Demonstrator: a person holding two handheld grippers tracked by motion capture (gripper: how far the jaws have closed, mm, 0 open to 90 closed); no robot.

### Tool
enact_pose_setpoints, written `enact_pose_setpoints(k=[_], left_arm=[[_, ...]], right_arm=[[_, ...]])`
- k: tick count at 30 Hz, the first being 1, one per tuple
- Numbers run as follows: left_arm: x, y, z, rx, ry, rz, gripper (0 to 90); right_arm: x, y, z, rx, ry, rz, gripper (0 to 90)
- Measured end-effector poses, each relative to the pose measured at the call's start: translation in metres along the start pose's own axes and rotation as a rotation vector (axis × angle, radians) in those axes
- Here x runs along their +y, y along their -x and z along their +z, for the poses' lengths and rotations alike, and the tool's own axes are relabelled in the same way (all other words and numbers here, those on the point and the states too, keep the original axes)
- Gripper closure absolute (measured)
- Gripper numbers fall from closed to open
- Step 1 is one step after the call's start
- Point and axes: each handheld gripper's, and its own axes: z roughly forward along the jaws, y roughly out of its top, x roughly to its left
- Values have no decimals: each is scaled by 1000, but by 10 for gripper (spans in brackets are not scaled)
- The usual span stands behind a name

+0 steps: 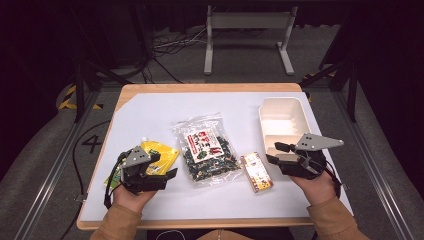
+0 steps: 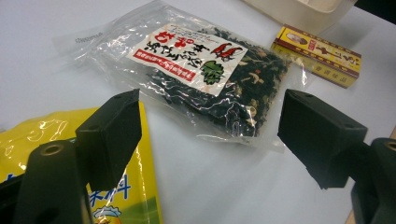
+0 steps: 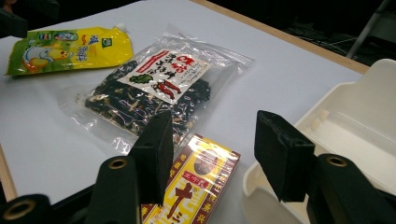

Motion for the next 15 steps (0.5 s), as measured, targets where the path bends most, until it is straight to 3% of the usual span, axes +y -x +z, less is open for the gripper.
enact_pose_setpoints(k=[10,15], left_arm=[[16,-4,1,-13,15,-10,210],[29,-6,8,-22,-17,-27,198]], right_arm=[[1,-1,0,3,-4,-11,478],[2,-1,-1,7,-1,-11,481]])
